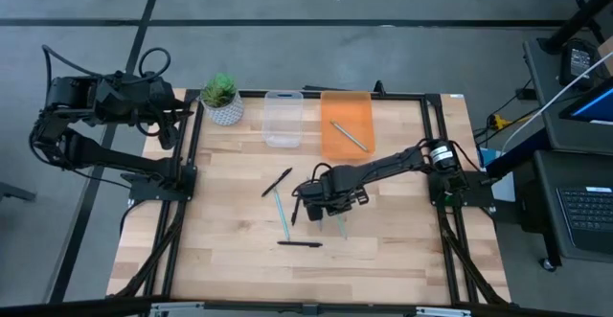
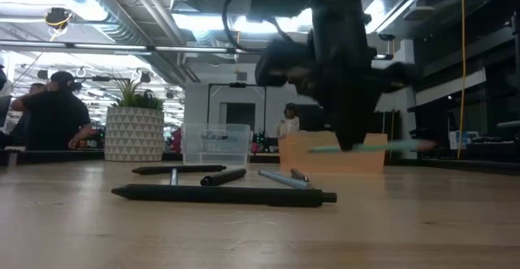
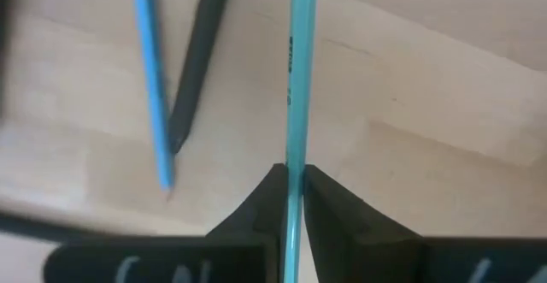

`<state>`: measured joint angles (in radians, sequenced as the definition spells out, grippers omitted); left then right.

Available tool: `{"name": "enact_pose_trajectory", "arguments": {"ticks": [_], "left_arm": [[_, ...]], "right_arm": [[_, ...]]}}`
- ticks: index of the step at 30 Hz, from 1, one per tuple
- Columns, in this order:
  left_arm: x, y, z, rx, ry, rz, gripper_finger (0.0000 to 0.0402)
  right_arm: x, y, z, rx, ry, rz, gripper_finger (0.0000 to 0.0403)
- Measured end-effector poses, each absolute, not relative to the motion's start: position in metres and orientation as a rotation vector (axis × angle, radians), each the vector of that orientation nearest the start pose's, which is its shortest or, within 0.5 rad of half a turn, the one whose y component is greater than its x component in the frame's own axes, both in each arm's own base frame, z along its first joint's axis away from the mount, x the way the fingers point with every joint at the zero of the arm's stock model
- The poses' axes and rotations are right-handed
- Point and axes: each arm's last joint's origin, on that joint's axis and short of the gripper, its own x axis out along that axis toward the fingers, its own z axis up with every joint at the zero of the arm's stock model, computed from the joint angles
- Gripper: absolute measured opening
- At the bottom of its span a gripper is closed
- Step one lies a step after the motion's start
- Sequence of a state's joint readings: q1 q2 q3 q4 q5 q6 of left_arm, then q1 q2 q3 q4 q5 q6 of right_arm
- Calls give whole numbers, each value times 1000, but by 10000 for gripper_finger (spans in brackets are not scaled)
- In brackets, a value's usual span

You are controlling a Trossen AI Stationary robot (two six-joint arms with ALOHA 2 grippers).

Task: Sort pens & pencils
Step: Put the light green pencil into the orange bin

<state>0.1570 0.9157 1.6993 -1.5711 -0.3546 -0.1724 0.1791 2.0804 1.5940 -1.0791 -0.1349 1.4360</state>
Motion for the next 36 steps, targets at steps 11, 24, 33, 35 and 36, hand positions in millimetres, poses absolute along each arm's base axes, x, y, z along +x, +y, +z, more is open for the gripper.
{"name": "enact_pose_trajectory", "arguments": {"ticks": [11, 24, 33, 35, 36], "left_arm": [[55, 19, 461, -81, 747, 551, 86], [55, 19, 461, -81, 747, 551, 86], [55, 19, 461, -81, 747, 551, 86], [55, 19, 461, -81, 747, 551, 86], [55, 19, 461, -81, 747, 551, 86]], "right_arm": [[391, 75, 235, 1035, 1469, -899, 37], [389, 76, 261, 1023, 1470, -907, 37], [385, 71, 261, 991, 1509, -936, 40], [386, 66, 261, 986, 1511, -928, 41], [386, 62, 261, 983, 1508, -927, 41]]}}
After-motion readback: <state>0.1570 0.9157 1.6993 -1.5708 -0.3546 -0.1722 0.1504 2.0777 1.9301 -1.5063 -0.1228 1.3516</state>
